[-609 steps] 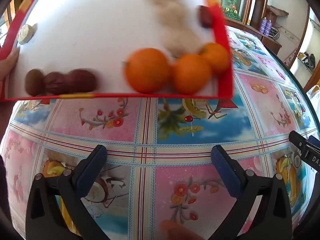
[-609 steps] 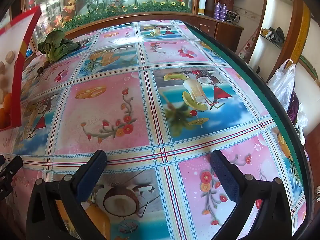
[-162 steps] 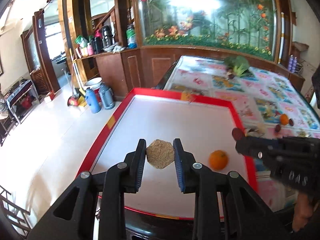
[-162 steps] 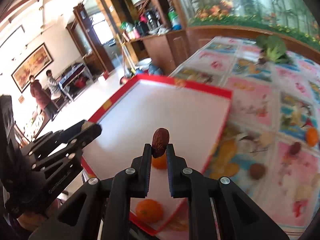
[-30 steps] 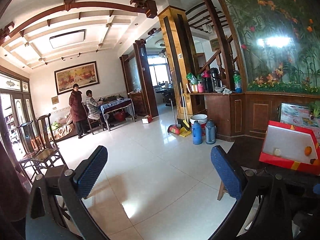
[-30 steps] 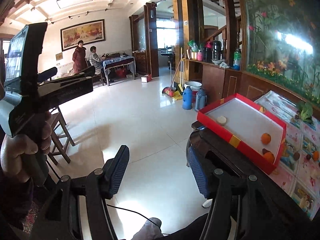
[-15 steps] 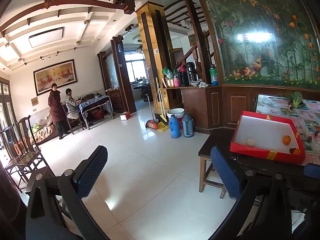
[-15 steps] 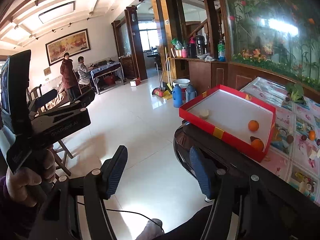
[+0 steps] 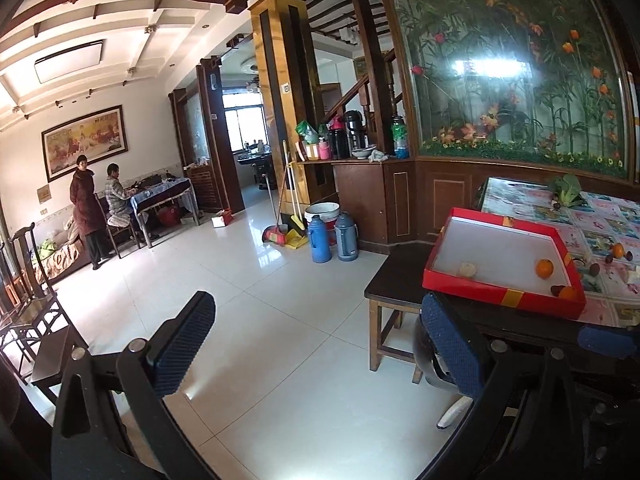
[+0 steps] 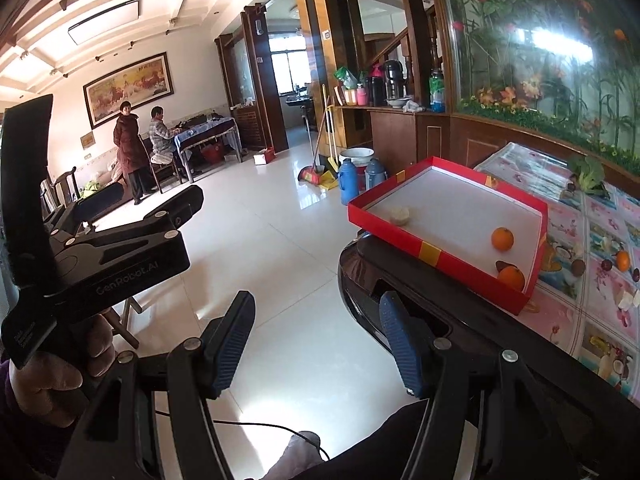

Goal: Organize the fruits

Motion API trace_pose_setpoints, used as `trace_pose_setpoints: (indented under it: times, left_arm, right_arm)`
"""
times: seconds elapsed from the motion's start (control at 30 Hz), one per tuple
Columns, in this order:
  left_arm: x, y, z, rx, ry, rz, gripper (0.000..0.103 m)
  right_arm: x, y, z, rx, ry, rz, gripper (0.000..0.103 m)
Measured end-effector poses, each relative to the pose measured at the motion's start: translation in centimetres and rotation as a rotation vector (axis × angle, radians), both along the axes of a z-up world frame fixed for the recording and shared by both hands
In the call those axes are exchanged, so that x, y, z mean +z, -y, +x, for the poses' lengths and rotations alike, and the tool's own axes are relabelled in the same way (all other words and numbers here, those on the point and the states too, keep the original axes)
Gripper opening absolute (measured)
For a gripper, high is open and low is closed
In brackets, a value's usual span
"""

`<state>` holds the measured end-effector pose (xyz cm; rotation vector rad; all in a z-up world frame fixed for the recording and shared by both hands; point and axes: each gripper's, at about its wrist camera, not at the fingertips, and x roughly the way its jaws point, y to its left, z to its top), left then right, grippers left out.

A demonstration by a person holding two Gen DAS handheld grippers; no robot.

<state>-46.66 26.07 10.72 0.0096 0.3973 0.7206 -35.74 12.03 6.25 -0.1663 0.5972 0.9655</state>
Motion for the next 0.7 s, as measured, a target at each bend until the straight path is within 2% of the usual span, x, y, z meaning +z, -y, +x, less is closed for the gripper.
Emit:
trace_pose_setpoints:
  times: [0.13,0.23,0.33,0.43,0.7]
  left_arm:
    - [0.7,1.9,1.3,-0.066,0.017,0.016,0.103]
    - [1.0,3.3,2.8,-0.102,0.0,0.042,0.103]
    - [1.0,3.7,3.1,-0.106,-0.002,0.055,0.103]
    - [0.6,2.8,3.0,-0.07,-0.019,0.059,0.103]
    - [-3.8,-0.1,5.8,-0.019,-0.158,-0.051,0.103]
  right_arm:
    - [-0.3,0.8,1.0,-0.023,-0.003,0.001,0.065]
    - [-0.5,1.5,2.3,-0.047,-0.037,0.013,0.065]
    - [-0.7,2.3,3.8,-0.081,-0.081,0.038,0.065]
    - [-1.3,2.7,5.2,-0.096,-0.145,0.058,0.065]
    - [-2.6,2.9,7.1,-0.118,-0.196,0.043,0.065]
